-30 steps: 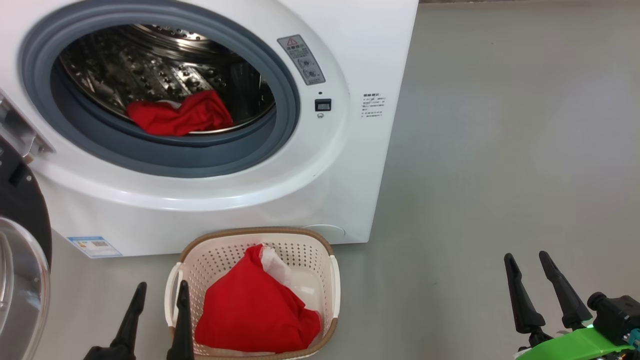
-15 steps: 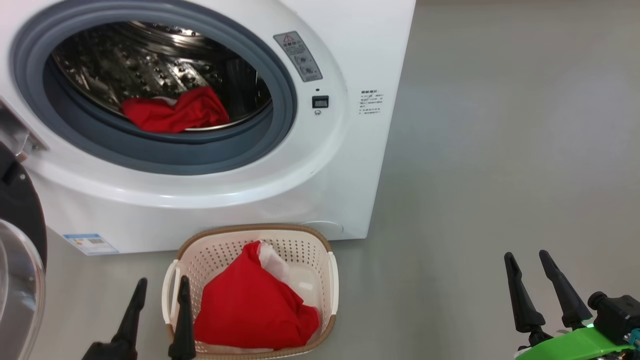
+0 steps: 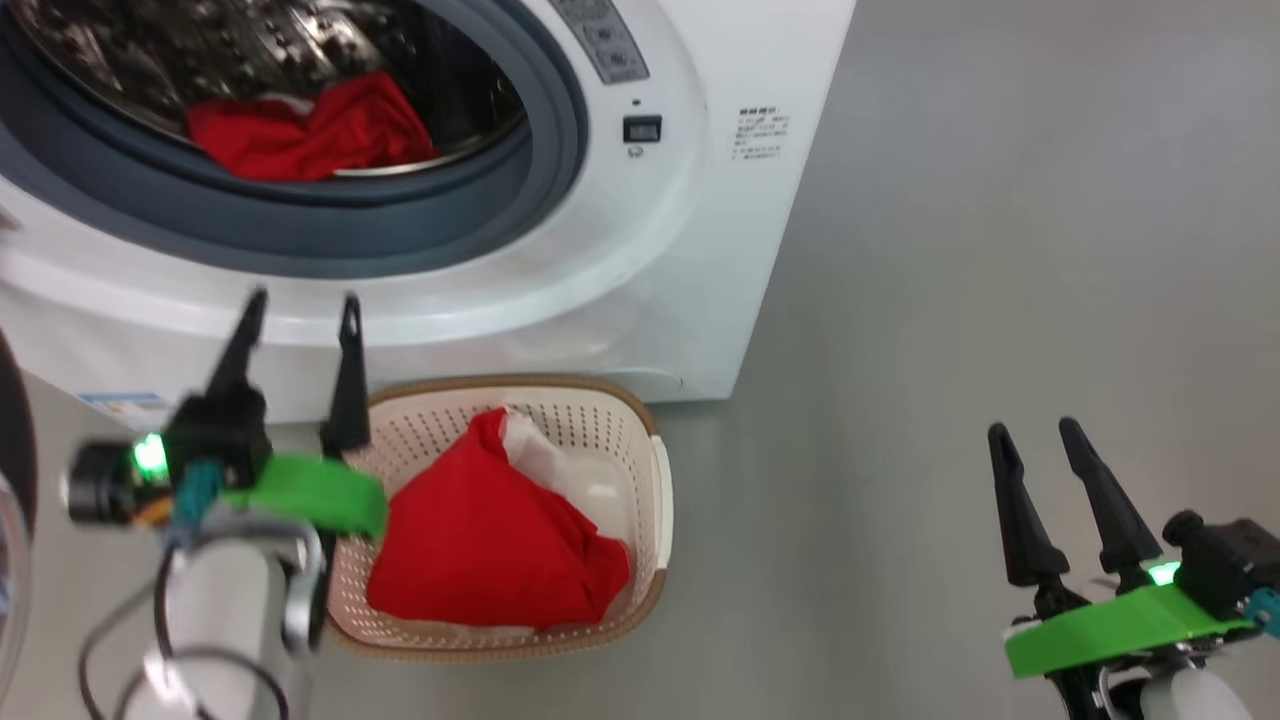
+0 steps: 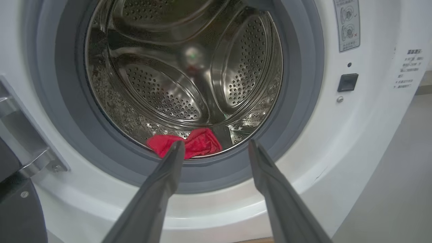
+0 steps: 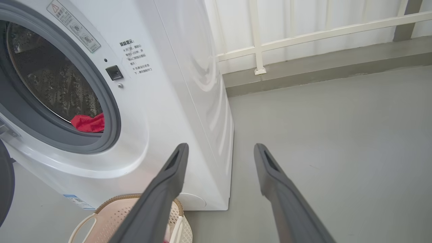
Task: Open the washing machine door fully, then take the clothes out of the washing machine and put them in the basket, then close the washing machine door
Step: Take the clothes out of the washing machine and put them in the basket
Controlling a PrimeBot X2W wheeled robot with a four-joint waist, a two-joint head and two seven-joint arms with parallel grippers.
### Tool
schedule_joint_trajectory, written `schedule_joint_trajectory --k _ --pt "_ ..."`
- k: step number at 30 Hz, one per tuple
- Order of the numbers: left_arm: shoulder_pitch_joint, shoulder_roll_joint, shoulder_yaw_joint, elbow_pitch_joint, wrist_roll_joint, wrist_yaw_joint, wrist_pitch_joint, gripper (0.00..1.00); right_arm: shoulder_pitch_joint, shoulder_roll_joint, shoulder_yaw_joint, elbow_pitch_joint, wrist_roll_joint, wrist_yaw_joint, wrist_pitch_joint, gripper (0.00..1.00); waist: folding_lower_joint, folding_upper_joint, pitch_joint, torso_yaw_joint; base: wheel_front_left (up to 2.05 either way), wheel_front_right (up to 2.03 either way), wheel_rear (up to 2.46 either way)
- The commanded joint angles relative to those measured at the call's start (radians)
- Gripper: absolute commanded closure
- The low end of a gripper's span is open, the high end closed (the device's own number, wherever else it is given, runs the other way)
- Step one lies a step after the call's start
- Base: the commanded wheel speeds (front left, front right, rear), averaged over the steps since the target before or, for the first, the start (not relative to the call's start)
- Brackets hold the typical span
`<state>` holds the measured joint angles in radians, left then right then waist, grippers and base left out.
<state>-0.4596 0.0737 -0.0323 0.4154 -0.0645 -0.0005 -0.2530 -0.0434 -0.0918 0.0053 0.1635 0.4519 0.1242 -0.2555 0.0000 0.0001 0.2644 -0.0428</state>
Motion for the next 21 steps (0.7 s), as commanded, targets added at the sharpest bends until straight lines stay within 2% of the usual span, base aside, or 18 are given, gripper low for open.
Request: schedule_joint_trajectory --k 1,8,21 --pt "-0.095 0.044 0.021 0.028 0.026 0.006 0.001 0.00 -0.038 -0.007 0.024 -0.029 0.014 0.007 -0.006 0.00 0.0000 -0.0001 0.085 -0.024 0.00 0.00 0.00" --pt "-0.369 0.091 -0.027 0.245 0.107 0.040 0.085 0.00 -0.096 0.006 0.024 -0.035 0.019 0.007 -0.006 0.00 0.0000 -0.0001 0.174 -0.057 0.00 0.00 0.00" --pt "-0.710 0.149 -0.100 0.545 0.197 0.072 0.168 0.00 -0.162 0.022 0.036 -0.043 0.022 0.007 -0.006 0.00 0.0000 -0.0001 0.275 -0.088 0.00 0.00 0.00"
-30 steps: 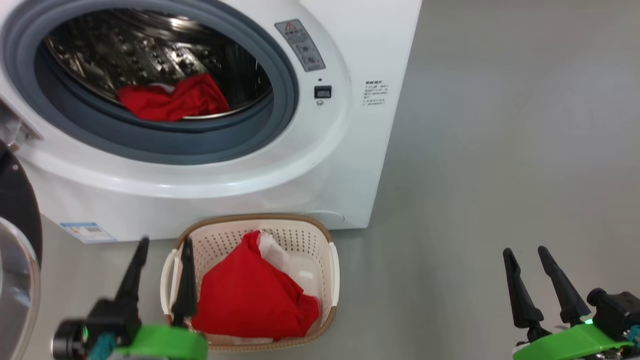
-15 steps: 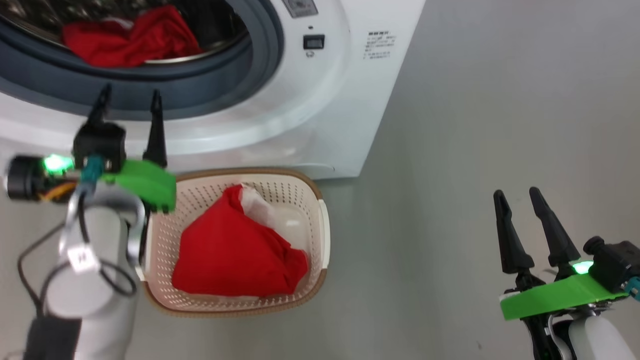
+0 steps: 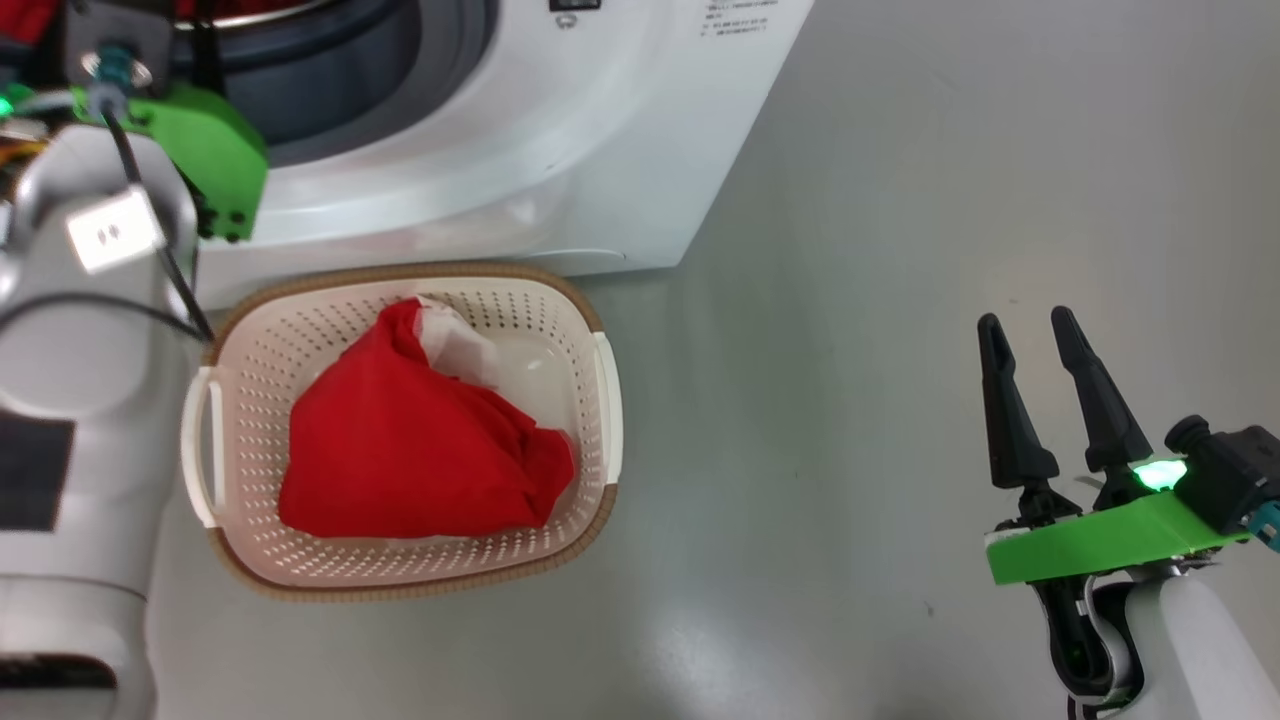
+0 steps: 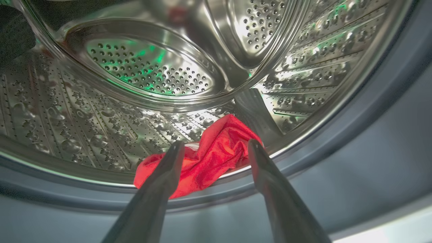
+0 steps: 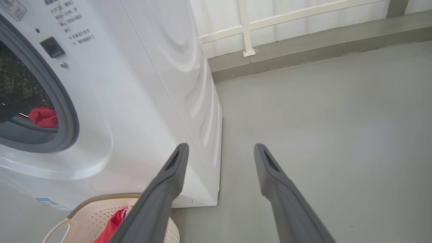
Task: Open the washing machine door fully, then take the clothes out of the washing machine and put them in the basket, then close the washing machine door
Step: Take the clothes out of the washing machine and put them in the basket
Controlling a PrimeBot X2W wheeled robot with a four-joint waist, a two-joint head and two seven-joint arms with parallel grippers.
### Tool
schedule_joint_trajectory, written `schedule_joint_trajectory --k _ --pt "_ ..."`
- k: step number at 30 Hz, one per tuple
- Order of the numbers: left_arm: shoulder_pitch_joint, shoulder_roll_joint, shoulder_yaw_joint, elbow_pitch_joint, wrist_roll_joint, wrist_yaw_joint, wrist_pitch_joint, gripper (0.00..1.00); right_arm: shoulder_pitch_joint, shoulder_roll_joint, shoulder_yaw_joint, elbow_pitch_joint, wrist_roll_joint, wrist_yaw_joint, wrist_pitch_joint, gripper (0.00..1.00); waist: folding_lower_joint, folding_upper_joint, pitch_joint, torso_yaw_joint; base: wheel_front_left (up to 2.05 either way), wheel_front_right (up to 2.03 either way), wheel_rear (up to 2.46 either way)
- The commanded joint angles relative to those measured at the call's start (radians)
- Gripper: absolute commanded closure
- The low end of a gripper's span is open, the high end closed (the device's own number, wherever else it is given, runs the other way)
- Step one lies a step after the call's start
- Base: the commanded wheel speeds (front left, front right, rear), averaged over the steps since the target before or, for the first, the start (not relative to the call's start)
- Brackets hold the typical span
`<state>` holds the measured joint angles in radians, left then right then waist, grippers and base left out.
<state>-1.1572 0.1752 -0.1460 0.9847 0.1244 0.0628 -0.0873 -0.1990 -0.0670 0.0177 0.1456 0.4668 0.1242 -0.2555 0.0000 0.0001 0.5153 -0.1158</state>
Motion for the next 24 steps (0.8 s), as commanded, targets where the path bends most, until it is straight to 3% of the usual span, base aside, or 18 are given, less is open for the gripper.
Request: schedule_joint_trajectory --k 1,13,24 --pt "-0.034 0.053 0.010 -0.001 0.012 0.012 0.008 0.00 -0.011 -0.003 0.027 -0.025 0.007 0.007 -0.006 0.00 0.0000 -0.0001 0.031 -0.018 0.00 0.00 0.00" --pt "-0.231 0.138 -0.035 0.192 0.047 0.004 0.032 0.00 -0.063 0.002 0.079 -0.025 0.015 0.007 -0.006 0.00 0.0000 -0.0001 0.122 -0.061 0.00 0.00 0.00" --pt "-0.292 0.160 -0.063 0.271 0.047 0.007 0.045 0.00 -0.085 0.005 0.115 -0.027 0.019 0.007 -0.006 0.00 0.0000 -0.0001 0.158 -0.085 0.00 0.00 0.00"
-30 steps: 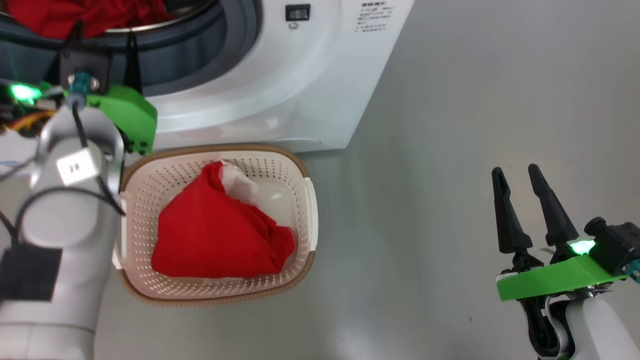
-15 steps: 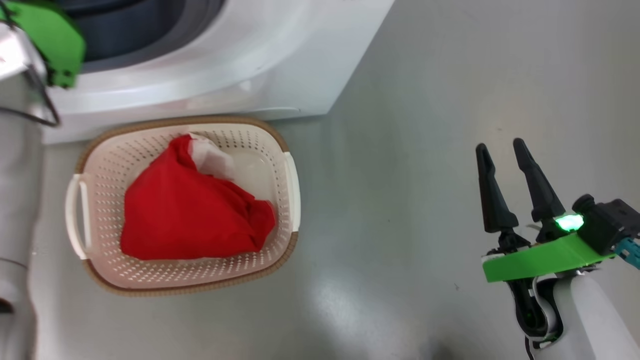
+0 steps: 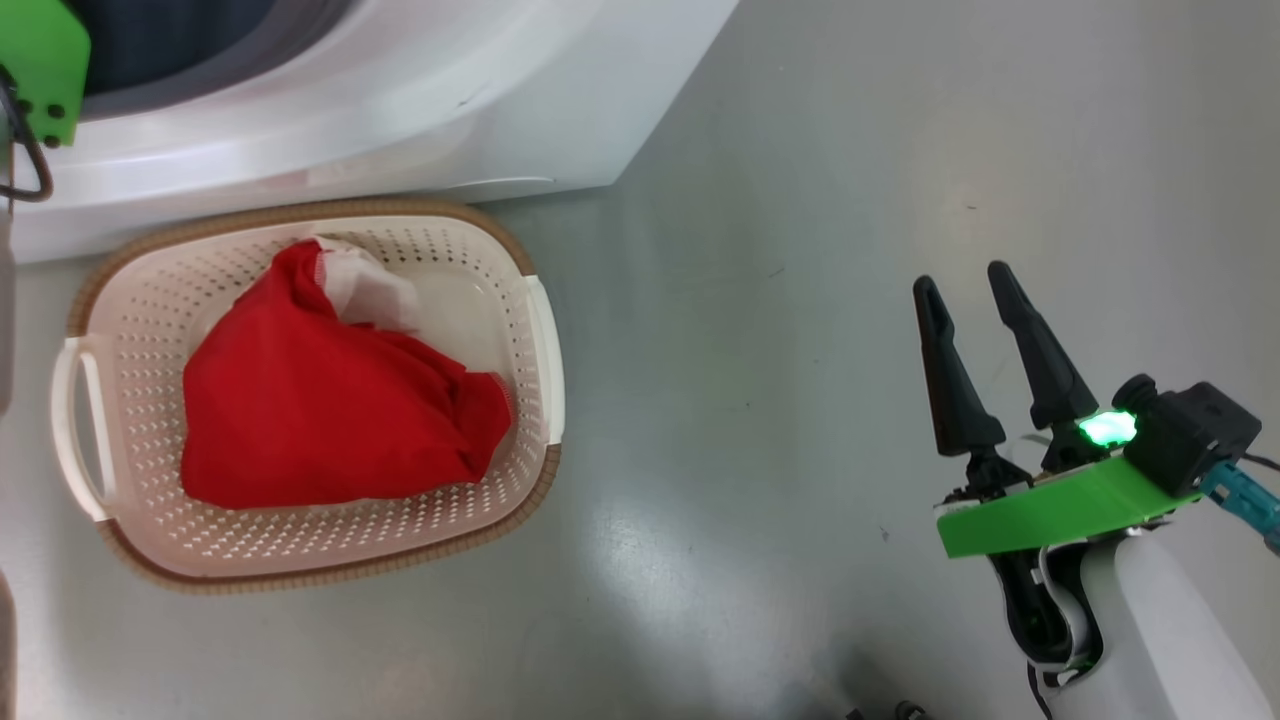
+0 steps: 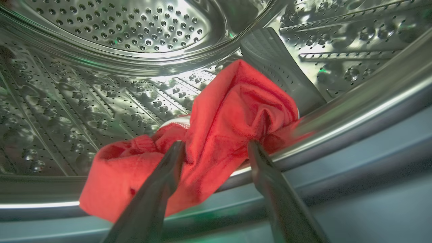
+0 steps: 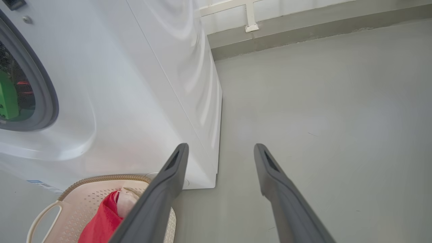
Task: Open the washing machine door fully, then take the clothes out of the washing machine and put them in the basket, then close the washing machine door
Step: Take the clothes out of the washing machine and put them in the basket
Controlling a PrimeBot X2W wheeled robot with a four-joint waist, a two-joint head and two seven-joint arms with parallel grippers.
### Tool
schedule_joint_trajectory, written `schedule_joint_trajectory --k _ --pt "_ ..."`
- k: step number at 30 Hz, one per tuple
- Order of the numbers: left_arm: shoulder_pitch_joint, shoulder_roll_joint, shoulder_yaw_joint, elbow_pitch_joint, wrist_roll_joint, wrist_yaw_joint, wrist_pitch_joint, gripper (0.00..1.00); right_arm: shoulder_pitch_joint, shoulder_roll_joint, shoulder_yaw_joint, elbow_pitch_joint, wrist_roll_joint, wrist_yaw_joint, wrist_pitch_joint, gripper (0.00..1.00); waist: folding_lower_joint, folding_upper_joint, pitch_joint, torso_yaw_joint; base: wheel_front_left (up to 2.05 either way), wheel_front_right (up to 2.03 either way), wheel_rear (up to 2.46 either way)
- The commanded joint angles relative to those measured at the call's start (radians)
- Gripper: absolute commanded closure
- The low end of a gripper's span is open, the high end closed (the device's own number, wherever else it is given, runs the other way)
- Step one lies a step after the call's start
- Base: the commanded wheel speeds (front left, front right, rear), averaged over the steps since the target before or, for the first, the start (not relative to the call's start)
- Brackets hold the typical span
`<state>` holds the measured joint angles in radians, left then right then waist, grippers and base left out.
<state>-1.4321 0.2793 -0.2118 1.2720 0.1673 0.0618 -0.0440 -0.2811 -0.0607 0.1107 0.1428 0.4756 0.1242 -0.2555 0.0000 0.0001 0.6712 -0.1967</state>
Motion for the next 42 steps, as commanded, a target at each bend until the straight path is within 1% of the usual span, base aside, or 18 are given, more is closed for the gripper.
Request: schedule_joint_trajectory --k 1,2,3,5,7,8,9,11,15,17,21,24,25,26,32,38,42 --pt "-0.018 0.058 0.002 -0.013 0.003 0.010 0.003 0.00 -0.005 -0.001 0.023 -0.025 0.010 0.007 -0.006 0.00 0.0000 -0.0001 0.004 -0.006 0.00 0.00 0.00" --pt "-0.019 0.059 0.001 -0.010 0.001 0.011 0.003 0.10 -0.006 -0.001 0.023 -0.025 0.011 0.007 -0.006 0.00 0.0000 -0.0001 0.004 -0.008 0.00 0.00 0.00" --pt "-0.019 0.060 -0.001 -0.008 -0.001 0.013 0.003 0.29 -0.007 0.000 0.023 -0.026 0.012 0.007 -0.006 0.00 0.0000 -0.0001 0.004 -0.009 0.00 0.00 0.00" --pt "-0.020 0.064 -0.004 -0.004 -0.002 0.020 0.002 0.56 -0.008 0.000 0.023 -0.027 0.012 0.007 -0.006 0.00 0.0000 -0.0001 0.004 -0.012 0.00 0.00 0.00" --pt "-0.018 0.068 -0.009 0.000 -0.002 0.025 0.000 0.71 -0.008 0.001 0.023 -0.026 0.012 0.007 -0.006 0.00 0.0000 -0.0001 0.002 -0.015 0.00 0.00 0.00" --pt "-0.017 0.070 -0.010 0.001 -0.003 0.029 -0.001 0.80 -0.008 0.001 0.023 -0.026 0.012 0.007 -0.006 0.00 0.0000 -0.0001 0.001 -0.016 0.00 0.00 0.00" --pt "-0.017 0.070 -0.010 0.001 -0.003 0.029 -0.001 0.80 -0.008 0.001 0.023 -0.026 0.012 0.007 -0.006 0.00 0.0000 -0.0001 0.001 -0.016 0.00 0.00 0.00" --pt "-0.016 0.073 -0.013 0.003 -0.006 0.034 -0.007 1.00 -0.006 0.002 0.021 -0.027 0.012 0.007 -0.006 0.00 0.0000 -0.0001 -0.002 -0.016 0.00 0.00 0.00" --pt "-0.011 0.065 -0.006 0.006 -0.025 0.042 -0.037 1.00 -0.002 0.003 0.015 -0.028 0.011 0.007 -0.006 0.00 0.0000 -0.0001 -0.009 -0.011 0.00 0.00 0.00" --pt "-0.005 0.057 0.001 0.004 -0.041 0.046 -0.069 1.00 -0.001 0.003 0.012 -0.027 0.009 0.007 -0.006 0.00 0.0000 -0.0001 -0.016 -0.006 0.00 0.00 0.00" --pt "0.023 0.026 0.043 -0.008 -0.100 0.053 -0.160 1.00 0.008 0.002 -0.002 -0.027 0.006 0.007 -0.006 0.00 0.0000 -0.0001 -0.042 0.013 0.00 0.00 0.00" --pt "0.059 -0.002 0.085 -0.033 -0.158 0.048 -0.202 1.00 0.017 -0.002 -0.008 -0.026 0.002 0.007 -0.006 0.00 0.0000 -0.0001 -0.064 0.029 0.00 0.00 0.00" --pt "0.091 -0.018 0.115 -0.068 -0.195 0.050 -0.214 1.00 0.024 -0.004 -0.011 -0.025 0.000 0.007 -0.006 0.00 0.0000 -0.0001 -0.080 0.040 0.00 0.00 0.00" --pt "0.109 -0.023 0.122 -0.092 -0.206 0.052 -0.216 1.00 0.029 -0.006 -0.013 -0.025 -0.001 0.007 -0.006 0.00 0.0000 -0.0001 -0.087 0.045 0.00 0.00 0.00" --pt "0.259 -0.053 0.186 -0.348 -0.274 0.057 -0.217 1.00 0.058 -0.015 -0.029 -0.029 -0.006 0.007 -0.006 0.00 0.0000 -0.0001 -0.120 0.076 0.00 0.00 0.00" --pt "0.399 -0.089 0.251 -0.577 -0.308 0.053 -0.218 1.00 0.069 -0.021 -0.034 -0.024 -0.006 0.007 -0.006 0.00 0.0000 -0.0001 -0.143 0.087 0.00 0.00 0.00" --pt "0.485 -0.124 0.290 -0.709 -0.313 0.035 -0.218 1.00 0.077 -0.023 -0.038 -0.022 -0.006 0.007 -0.006 0.00 0.0000 -0.0001 -0.158 0.095 0.00 0.00 0.00"
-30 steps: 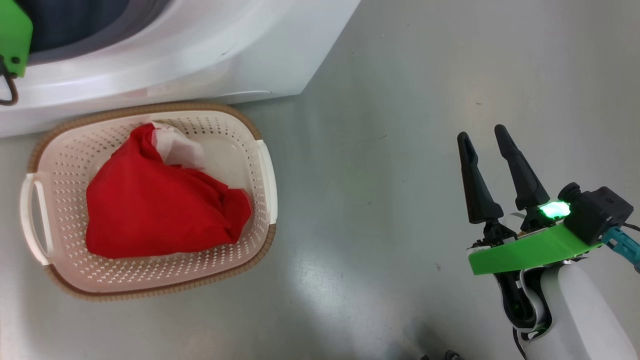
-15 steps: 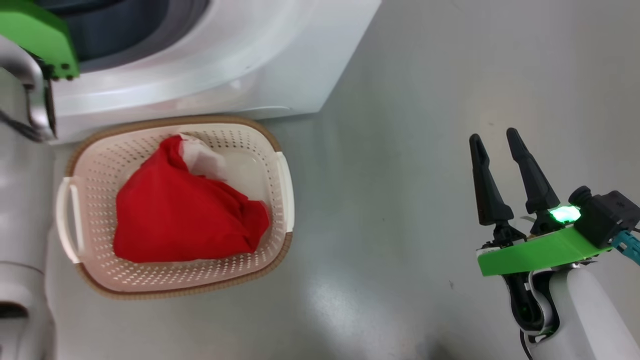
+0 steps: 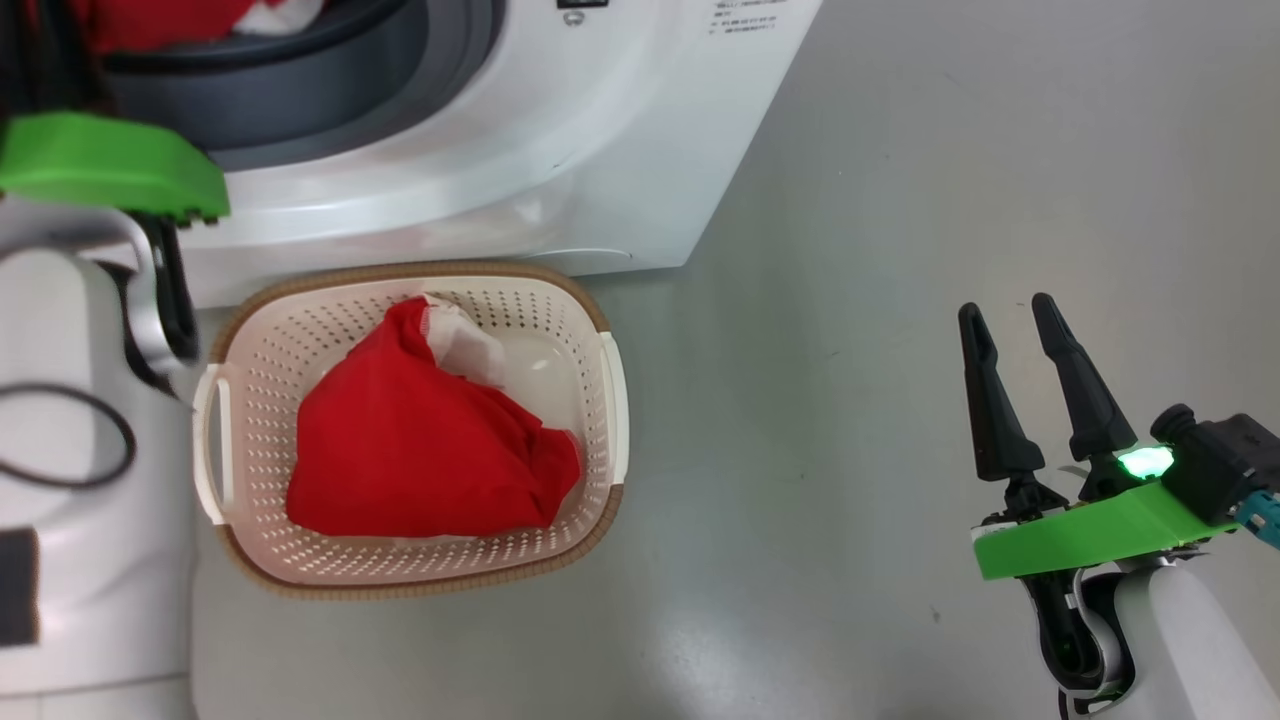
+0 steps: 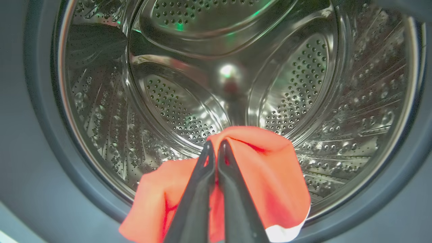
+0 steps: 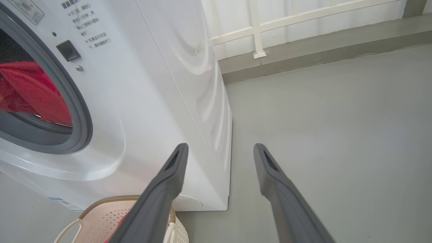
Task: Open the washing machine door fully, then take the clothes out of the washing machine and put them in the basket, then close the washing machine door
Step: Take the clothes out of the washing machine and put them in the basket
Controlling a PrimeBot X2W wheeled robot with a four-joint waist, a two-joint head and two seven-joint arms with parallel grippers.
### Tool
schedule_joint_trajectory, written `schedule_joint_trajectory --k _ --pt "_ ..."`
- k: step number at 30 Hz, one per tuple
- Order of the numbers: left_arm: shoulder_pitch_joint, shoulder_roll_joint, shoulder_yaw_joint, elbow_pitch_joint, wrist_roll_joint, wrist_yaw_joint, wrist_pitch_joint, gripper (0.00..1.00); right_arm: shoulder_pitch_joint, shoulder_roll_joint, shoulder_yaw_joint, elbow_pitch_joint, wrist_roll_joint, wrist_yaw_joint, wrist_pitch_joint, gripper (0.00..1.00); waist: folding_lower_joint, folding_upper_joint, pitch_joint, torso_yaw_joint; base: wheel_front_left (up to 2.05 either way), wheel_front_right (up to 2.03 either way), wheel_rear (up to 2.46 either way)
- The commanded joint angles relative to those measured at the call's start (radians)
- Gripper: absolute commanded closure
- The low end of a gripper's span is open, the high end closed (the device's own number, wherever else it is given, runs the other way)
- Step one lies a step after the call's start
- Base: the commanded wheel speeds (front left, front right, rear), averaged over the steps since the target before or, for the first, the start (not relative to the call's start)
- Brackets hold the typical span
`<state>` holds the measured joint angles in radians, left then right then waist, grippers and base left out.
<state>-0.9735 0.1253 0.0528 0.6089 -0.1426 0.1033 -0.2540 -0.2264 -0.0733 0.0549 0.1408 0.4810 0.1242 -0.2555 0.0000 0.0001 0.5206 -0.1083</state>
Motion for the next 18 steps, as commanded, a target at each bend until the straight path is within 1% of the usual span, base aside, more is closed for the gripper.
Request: schedule_joint_trajectory --k 1,10,11,15,18 --pt "0.045 0.021 0.033 -0.078 -0.001 -0.014 -0.008 1.00 0.025 -0.012 0.016 -0.021 -0.011 0.007 -0.006 0.00 0.0000 -0.0001 -0.010 0.009 0.00 0.00 0.00" --pt "0.190 -0.047 0.118 -0.322 0.006 -0.070 -0.008 1.00 0.041 -0.022 0.006 -0.023 -0.012 0.007 -0.006 0.00 0.0000 -0.0001 -0.026 0.027 0.00 0.00 0.00" --pt "0.190 -0.047 0.118 -0.322 0.006 -0.070 -0.008 1.00 0.041 -0.022 0.006 -0.023 -0.012 0.007 -0.006 0.00 0.0000 -0.0001 -0.026 0.027 0.00 0.00 0.00" --pt "0.241 -0.064 0.140 -0.404 0.009 -0.102 -0.008 1.00 0.044 -0.024 0.009 -0.021 -0.014 0.007 -0.006 0.00 0.0000 -0.0001 -0.031 0.033 0.00 0.00 0.00" --pt "0.281 -0.071 0.152 -0.470 0.008 -0.115 -0.008 1.00 0.045 -0.025 0.012 -0.021 -0.014 0.007 -0.006 0.00 0.0000 -0.0001 -0.035 0.035 0.00 0.00 0.00"
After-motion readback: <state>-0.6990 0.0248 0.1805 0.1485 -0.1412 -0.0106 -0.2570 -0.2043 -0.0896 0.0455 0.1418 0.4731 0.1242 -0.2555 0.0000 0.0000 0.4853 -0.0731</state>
